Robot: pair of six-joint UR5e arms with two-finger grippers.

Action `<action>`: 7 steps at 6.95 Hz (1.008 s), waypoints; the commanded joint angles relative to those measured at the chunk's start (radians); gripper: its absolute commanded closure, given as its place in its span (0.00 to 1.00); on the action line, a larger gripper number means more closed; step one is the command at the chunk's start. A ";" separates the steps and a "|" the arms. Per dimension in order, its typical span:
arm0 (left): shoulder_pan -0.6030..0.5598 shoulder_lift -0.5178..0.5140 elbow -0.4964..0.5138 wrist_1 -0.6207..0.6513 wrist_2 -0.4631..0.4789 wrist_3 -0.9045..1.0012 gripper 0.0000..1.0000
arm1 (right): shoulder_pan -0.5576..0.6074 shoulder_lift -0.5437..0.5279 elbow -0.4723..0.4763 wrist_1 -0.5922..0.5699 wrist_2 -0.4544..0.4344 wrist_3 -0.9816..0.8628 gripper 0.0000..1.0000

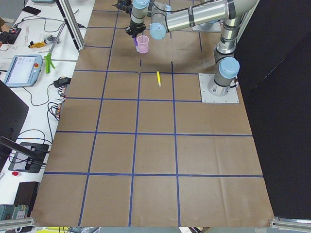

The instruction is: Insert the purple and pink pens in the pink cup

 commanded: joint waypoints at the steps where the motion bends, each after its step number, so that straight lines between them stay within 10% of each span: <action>1: -0.001 0.002 -0.061 0.171 -0.208 -0.015 1.00 | -0.003 -0.136 -0.002 -0.001 0.174 -0.151 0.95; 7: -0.118 -0.124 -0.192 0.582 -0.294 -0.226 1.00 | -0.001 -0.352 0.053 0.027 0.488 -0.402 0.96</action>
